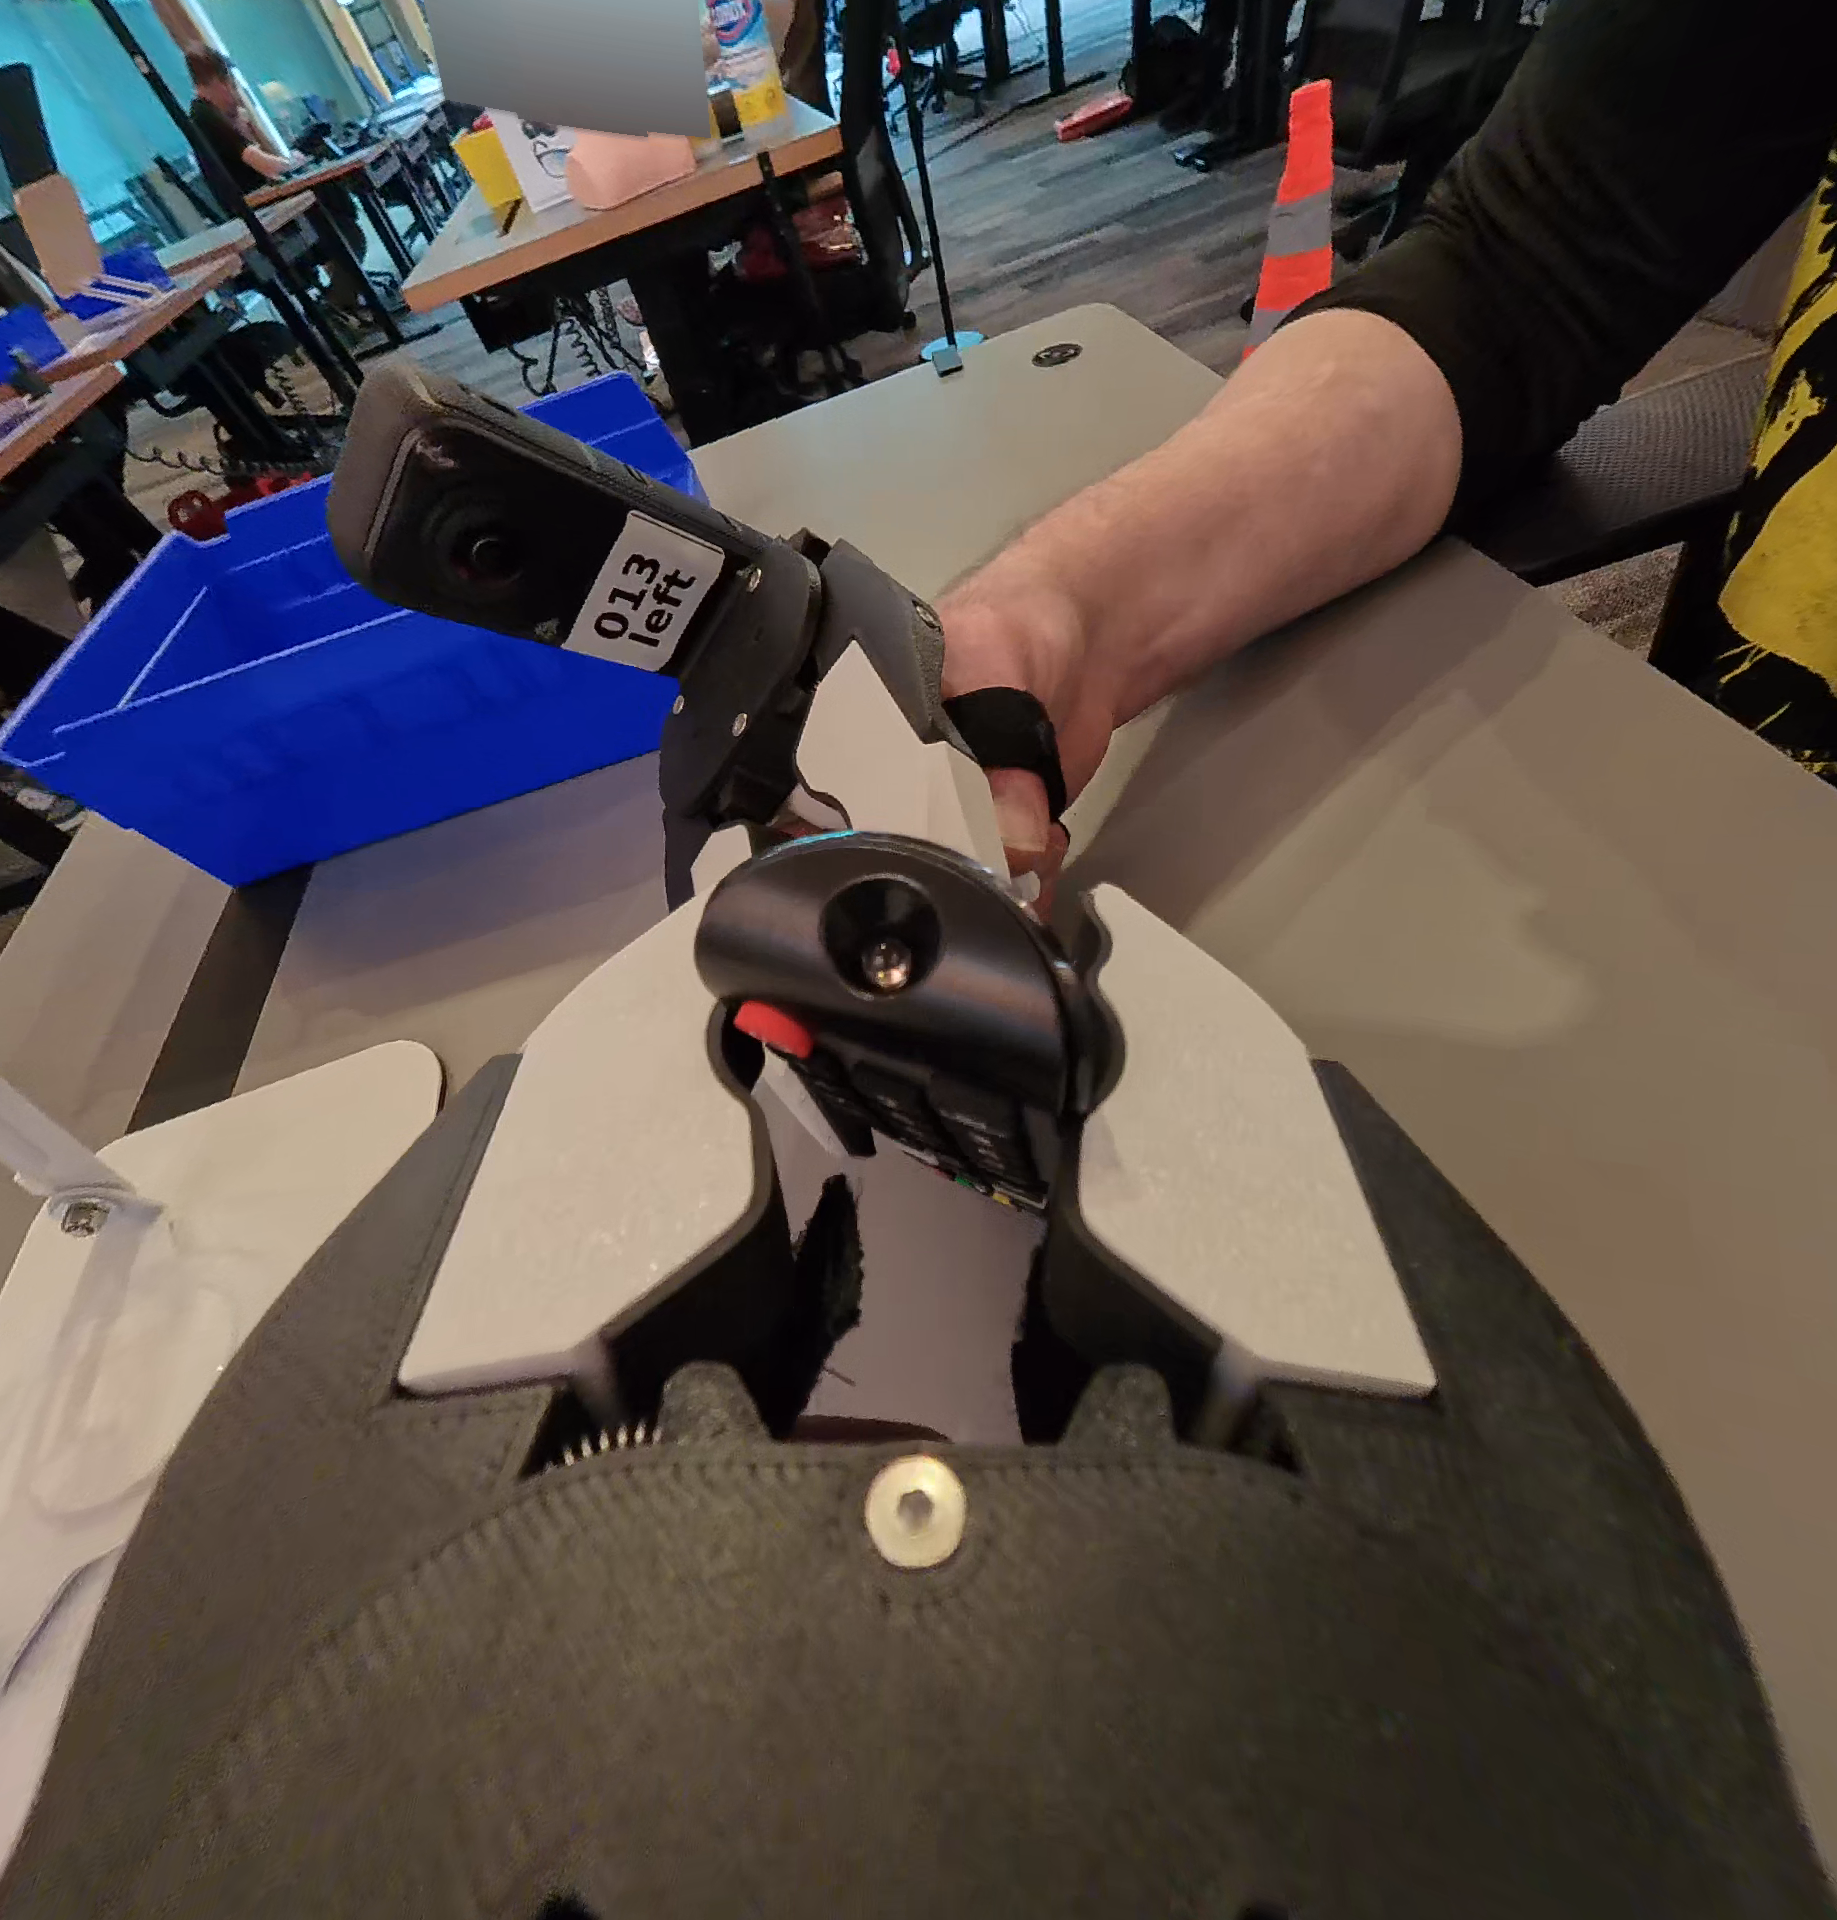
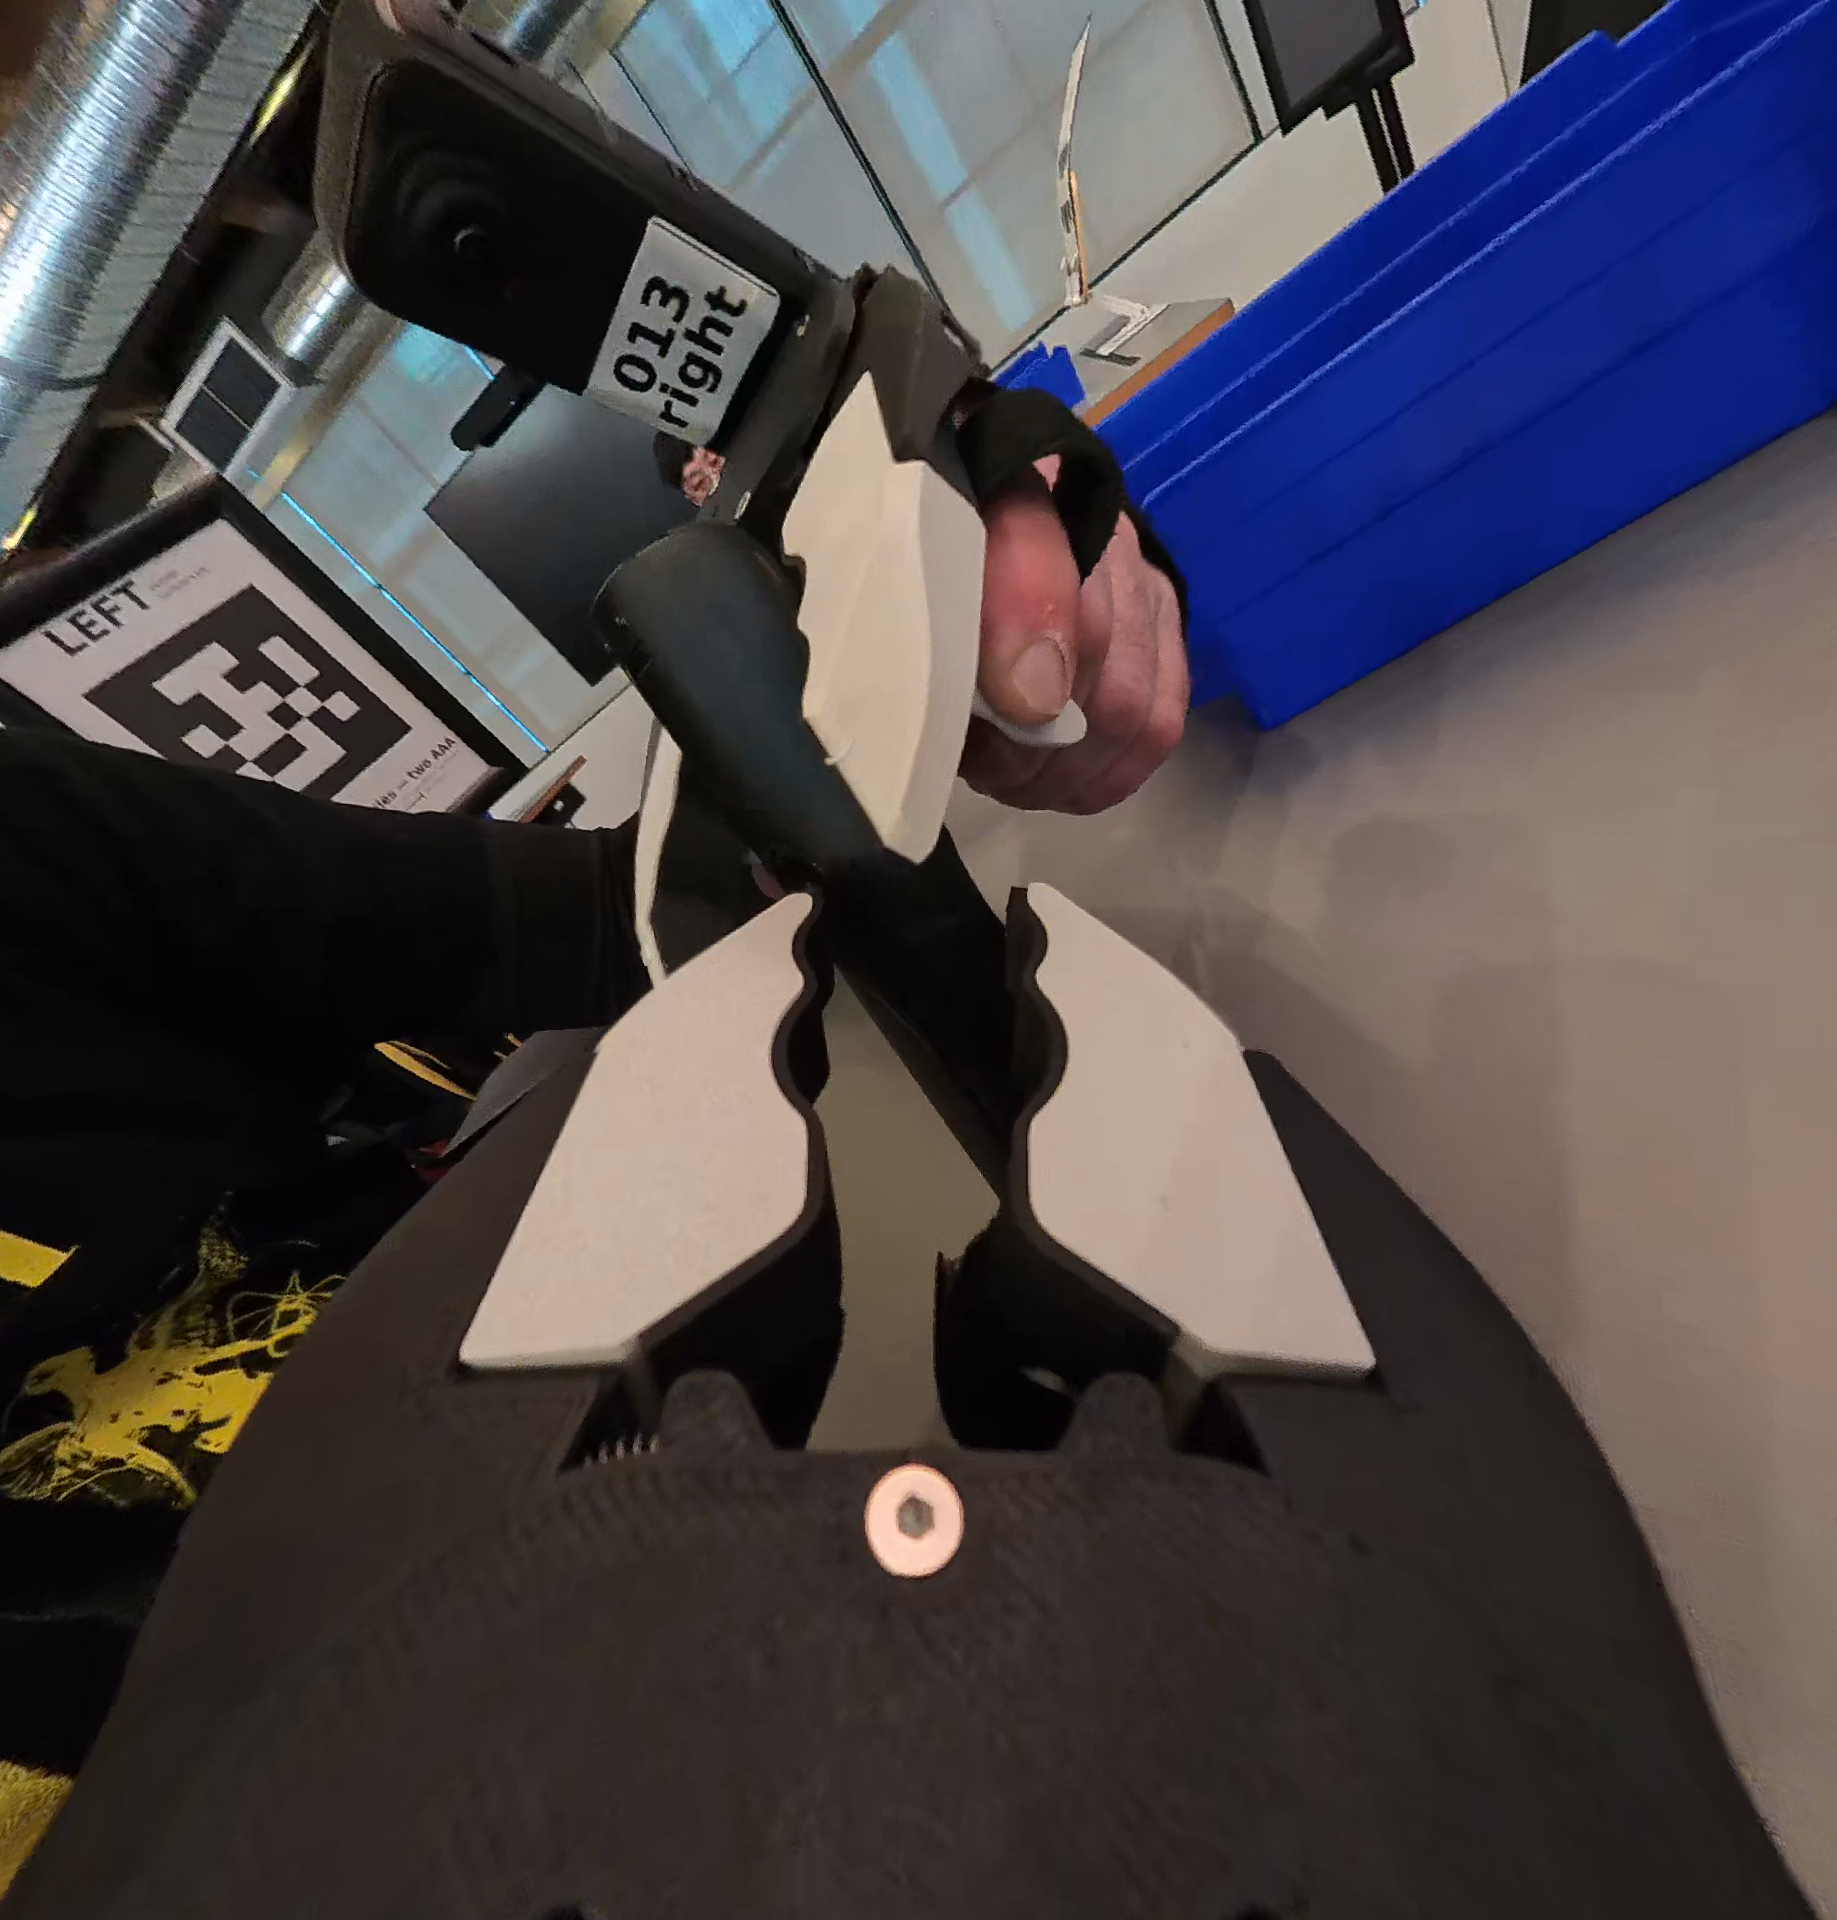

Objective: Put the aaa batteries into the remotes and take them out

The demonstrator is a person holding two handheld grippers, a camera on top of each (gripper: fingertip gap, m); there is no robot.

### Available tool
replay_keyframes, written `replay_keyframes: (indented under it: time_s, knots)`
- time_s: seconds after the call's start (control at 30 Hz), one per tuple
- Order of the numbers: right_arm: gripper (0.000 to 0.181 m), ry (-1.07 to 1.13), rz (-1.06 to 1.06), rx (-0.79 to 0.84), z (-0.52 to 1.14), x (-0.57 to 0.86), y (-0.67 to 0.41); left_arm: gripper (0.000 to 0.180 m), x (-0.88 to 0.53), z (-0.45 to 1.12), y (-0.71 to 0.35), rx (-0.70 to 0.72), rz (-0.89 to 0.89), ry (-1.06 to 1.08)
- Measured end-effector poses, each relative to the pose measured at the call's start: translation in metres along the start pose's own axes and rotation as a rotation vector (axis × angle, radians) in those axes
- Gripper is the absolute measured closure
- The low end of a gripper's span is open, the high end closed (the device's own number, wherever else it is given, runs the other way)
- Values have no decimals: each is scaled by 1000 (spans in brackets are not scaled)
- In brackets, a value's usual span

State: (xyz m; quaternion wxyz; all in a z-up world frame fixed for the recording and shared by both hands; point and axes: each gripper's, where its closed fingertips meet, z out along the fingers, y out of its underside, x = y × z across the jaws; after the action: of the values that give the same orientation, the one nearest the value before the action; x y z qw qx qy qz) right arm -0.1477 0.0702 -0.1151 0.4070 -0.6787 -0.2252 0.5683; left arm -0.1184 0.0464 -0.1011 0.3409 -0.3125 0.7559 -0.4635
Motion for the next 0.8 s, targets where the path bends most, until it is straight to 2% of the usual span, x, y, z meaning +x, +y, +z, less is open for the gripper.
replay_keyframes:
  time_s: [0.8]
  knots:
    - [149,46,-93,-89,5,6,3,121,-5,-6,8,-22,-13,-34]
